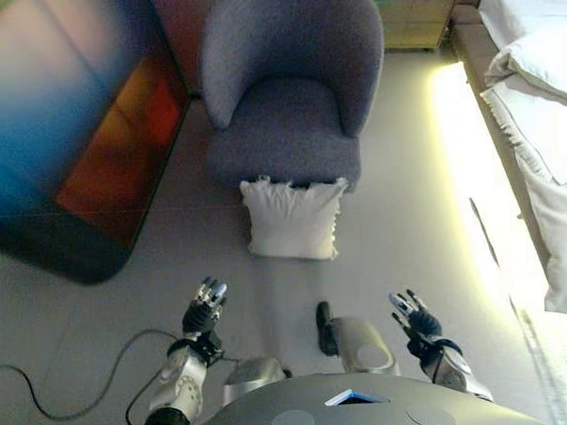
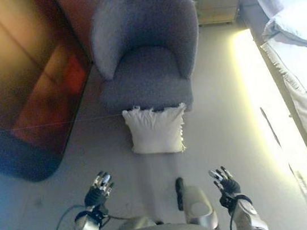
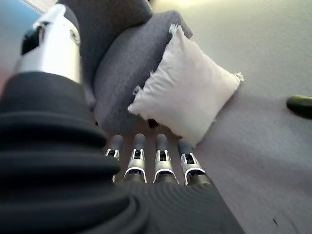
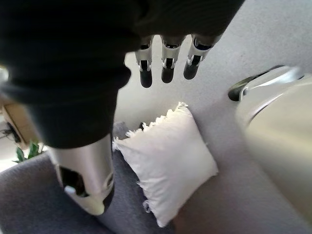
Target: Pick up the cushion and take it to the sofa
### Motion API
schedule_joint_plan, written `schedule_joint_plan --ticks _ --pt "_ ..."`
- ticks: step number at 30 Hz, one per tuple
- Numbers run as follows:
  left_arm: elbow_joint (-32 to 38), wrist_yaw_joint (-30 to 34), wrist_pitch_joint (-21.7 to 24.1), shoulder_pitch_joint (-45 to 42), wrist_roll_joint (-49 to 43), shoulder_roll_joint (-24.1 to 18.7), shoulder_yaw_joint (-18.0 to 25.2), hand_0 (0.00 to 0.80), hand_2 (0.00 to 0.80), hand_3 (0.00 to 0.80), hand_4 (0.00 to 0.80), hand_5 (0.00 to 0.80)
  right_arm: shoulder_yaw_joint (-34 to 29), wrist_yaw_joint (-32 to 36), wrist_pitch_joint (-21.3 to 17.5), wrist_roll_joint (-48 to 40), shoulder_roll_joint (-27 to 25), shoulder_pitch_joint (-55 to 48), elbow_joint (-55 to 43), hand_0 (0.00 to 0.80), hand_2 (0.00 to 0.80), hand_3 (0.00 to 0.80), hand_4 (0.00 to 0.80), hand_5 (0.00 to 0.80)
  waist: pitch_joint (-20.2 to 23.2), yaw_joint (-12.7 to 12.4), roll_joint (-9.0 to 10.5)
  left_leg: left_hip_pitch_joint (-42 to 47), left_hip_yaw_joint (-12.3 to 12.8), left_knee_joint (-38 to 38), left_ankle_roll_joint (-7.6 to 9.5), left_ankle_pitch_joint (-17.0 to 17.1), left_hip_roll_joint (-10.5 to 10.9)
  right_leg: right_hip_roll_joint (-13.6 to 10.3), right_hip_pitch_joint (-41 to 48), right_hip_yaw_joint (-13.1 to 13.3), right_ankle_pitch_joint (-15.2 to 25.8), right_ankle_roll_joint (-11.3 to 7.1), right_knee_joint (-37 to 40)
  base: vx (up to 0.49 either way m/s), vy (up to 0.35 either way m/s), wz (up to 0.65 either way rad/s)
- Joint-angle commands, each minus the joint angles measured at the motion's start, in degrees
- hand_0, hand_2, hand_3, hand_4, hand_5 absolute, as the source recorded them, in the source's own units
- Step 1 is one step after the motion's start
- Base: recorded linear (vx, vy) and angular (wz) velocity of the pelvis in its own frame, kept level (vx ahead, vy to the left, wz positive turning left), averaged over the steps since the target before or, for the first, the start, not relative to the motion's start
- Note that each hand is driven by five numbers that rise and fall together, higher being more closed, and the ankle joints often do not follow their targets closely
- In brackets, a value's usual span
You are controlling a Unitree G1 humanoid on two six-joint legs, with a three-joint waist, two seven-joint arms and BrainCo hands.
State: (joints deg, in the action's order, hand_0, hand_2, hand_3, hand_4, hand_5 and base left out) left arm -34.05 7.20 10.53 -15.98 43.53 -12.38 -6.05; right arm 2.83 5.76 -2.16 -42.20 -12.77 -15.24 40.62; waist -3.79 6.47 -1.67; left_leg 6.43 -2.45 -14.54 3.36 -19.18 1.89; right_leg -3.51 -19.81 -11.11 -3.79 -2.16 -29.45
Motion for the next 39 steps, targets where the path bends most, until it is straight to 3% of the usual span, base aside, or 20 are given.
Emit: schedule_joint_plan --ticks 1,2,3,5,6,7,9,11,17,20,26,29,31,35,36,37,39 --pt "3.7 -1.1 3.1 -0.5 0.2 -1.6 2.8 0.000 0.000 0.000 0.000 0.000 1.3 1.8 -0.6 1.5 -0.3 -0.6 -6.0 0.000 0.000 0.000 0.000 0.000 1.8 0.7 2.78 8.4 7.1 -13.0 -6.92 25.6 2.4 0.6 7.9 -4.9 10.4 1.33 22.8 0.372 -0.208 -0.22" --pt "4.4 -1.8 3.6 -0.6 0.9 -2.0 2.8 0.000 0.000 0.000 0.000 0.000 1.4 2.8 -1.1 2.8 -1.0 -0.1 -5.7 0.000 0.000 0.000 0.000 0.000 1.5 -0.4 3.30 3.1 9.0 -21.4 -7.56 26.8 1.8 0.0 10.8 -4.6 8.9 2.48 23.1 0.369 -0.206 -0.39" --pt "5.0 -1.9 3.5 -0.3 2.0 -2.0 3.1 0.000 0.000 0.000 0.000 0.000 1.6 3.4 -2.5 3.7 -1.8 1.3 -4.7 0.000 0.000 0.000 0.000 0.000 0.9 -1.3 4.16 -3.2 11.4 -29.5 -7.98 26.5 -0.1 -1.1 13.5 -3.6 7.3 3.45 23.4 0.377 -0.188 -0.54" --pt "5.1 -1.1 3.8 0.6 1.9 -2.0 3.2 0.000 0.000 0.000 0.000 0.000 1.8 3.9 -4.4 3.1 -2.4 3.6 -3.9 0.000 0.000 0.000 0.000 0.000 -0.2 -2.2 4.94 -9.2 13.3 -33.0 -7.43 24.6 -3.4 -1.8 15.8 -1.4 6.3 3.89 23.6 0.240 -0.069 -0.44" --pt "5.0 -0.9 4.5 1.4 1.5 -2.2 2.8 0.000 0.000 0.000 0.000 0.000 2.1 3.9 -5.4 2.0 -2.5 4.7 -3.7 0.000 0.000 0.000 0.000 0.000 -0.9 -2.4 5.32 -11.9 13.0 -32.5 -6.73 24.0 -4.3 -1.6 16.7 1.2 6.1 4.08 23.9 0.218 0.006 -0.29" --pt "4.6 -0.6 4.9 2.6 1.7 -2.7 2.3 0.000 0.000 0.000 0.000 0.000 2.2 4.1 -6.2 0.7 -2.6 5.6 -3.2 0.000 0.000 0.000 0.000 0.000 -1.6 -2.6 5.41 -14.4 12.5 -30.4 -5.96 23.7 -5.1 -1.0 17.5 3.8 5.5 4.14 23.8 0.225 0.021 -0.07" --pt "4.9 -1.8 4.1 4.1 2.5 -3.0 2.3 0.000 0.000 0.000 0.000 0.000 2.5 2.6 -5.4 0.6 -2.3 6.9 -3.1 0.000 0.000 0.000 0.000 0.000 -2.0 -3.1 5.12 -14.9 12.7 -22.9 -5.53 23.8 -6.5 -0.7 18.2 4.6 3.7 4.02 22.5 0.227 0.035 -0.01" --pt "5.7 -1.7 2.1 5.3 5.0 -2.8 3.4 0.000 0.000 0.000 0.000 0.000 2.2 2.2 -4.6 1.7 -2.3 6.7 -3.6 0.000 0.000 0.000 0.000 0.000 -2.3 -3.5 4.45 -13.8 12.6 -12.1 -6.37 25.8 -8.7 0.1 19.3 5.9 2.0 3.83 21.7 0.284 0.108 -0.05" --pt "5.9 -1.5 1.3 6.2 5.7 -1.5 3.3 0.000 0.000 0.000 0.000 0.000 1.3 1.7 -5.3 -0.1 -1.5 3.7 -5.0 0.000 0.000 0.000 0.000 0.000 -1.9 -3.3 3.48 -12.5 6.0 10.3 -8.09 28.7 -12.0 1.3 21.8 12.9 -0.3 1.37 21.2 0.266 0.152 -0.04" --pt "6.7 -3.4 1.9 6.1 6.7 -1.3 3.0 0.000 0.000 0.000 0.000 0.000 1.0 2.5 -4.6 1.1 -1.8 3.1 -5.3 0.000 0.000 0.000 0.000 0.000 -1.8 -3.3 3.06 -11.3 3.6 14.8 -8.97 29.2 -13.5 0.6 23.2 15.1 -1.5 0.58 21.0 0.221 0.137 -0.27" --pt "6.9 -4.9 4.0 5.7 8.7 -1.3 2.1 0.000 0.000 0.000 0.000 0.000 0.9 3.6 -2.4 1.4 -3.7 4.1 -5.0 0.000 0.000 0.000 0.000 0.000 -1.6 -3.3 1.85 -11.3 2.4 19.5 -10.42 32.0 -17.0 0.4 24.1 16.7 -2.8 0.59 20.6 0.234 0.207 -0.52" --pt "5.6 -3.2 4.3 5.5 9.3 -1.2 2.3 0.000 0.000 0.000 0.000 0.000 1.3 4.2 -2.7 1.2 -3.8 5.0 -5.0 0.000 0.000 0.000 0.000 0.000 -2.0 -3.8 1.57 -13.9 3.0 19.5 -10.56 32.1 -17.2 0.2 25.3 15.9 -3.8 0.64 20.6 0.250 0.284 0.08" --pt "4.5 -1.9 4.5 5.2 8.0 -1.1 2.6 0.000 0.000 0.000 0.000 0.000 2.0 3.9 -3.2 0.6 -3.5 6.2 -5.4 0.000 0.000 0.000 0.000 0.000 -2.4 -4.8 1.48 -14.1 2.9 19.0 -10.36 31.8 -16.7 -1.2 26.1 15.8 -4.7 -0.36 19.8 0.251 0.342 0.13" --pt "4.7 -1.9 3.0 5.4 7.5 -1.9 2.8 0.000 0.000 0.000 0.000 0.000 4.0 0.9 -3.2 1.0 -1.8 7.7 -7.1 0.000 0.000 0.000 0.000 0.000 -2.7 -6.1 1.65 -15.5 1.5 11.7 -9.12 26.9 -12.3 -6.6 25.5 14.1 -3.2 -3.61 17.5 0.217 0.381 -0.04" --pt "4.1 -2.3 2.6 5.7 7.0 -2.3 2.8 0.000 0.000 0.000 0.000 0.000 3.7 0.8 -2.9 0.5 -1.3 7.8 -6.8 0.000 0.000 0.000 0.000 0.000 -2.5 -6.4 1.96 -16.5 1.6 8.8 -8.27 25.3 -10.5 -8.1 26.2 14.1 -1.8 -4.57 17.3 0.256 0.339 -0.09" --pt "3.6 -1.5 2.3 6.0 5.9 -2.9 3.3 0.000 0.000 0.000 0.000 0.000 3.7 1.4 -3.1 0.1 -0.5 8.4 -6.3 0.000 0.000 0.000 0.000 0.000 -2.2 -7.0 2.70 -16.8 1.6 7.4 -6.69 23.4 -8.0 -10.6 25.9 13.8 2.7 -5.27 15.7 0.246 0.311 0.00" --pt "4.0 -0.9 2.1 5.7 4.5 -3.8 3.0 0.000 0.000 0.000 0.000 0.000 4.9 0.4 -3.9 -0.2 0.4 8.7 -7.5 0.000 0.000 0.000 0.000 0.000 -1.8 -7.9 2.95 -15.9 1.9 6.7 -3.93 21.6 -4.6 -13.8 23.9 13.6 10.3 -4.76 9.9 0.239 0.326 0.06"
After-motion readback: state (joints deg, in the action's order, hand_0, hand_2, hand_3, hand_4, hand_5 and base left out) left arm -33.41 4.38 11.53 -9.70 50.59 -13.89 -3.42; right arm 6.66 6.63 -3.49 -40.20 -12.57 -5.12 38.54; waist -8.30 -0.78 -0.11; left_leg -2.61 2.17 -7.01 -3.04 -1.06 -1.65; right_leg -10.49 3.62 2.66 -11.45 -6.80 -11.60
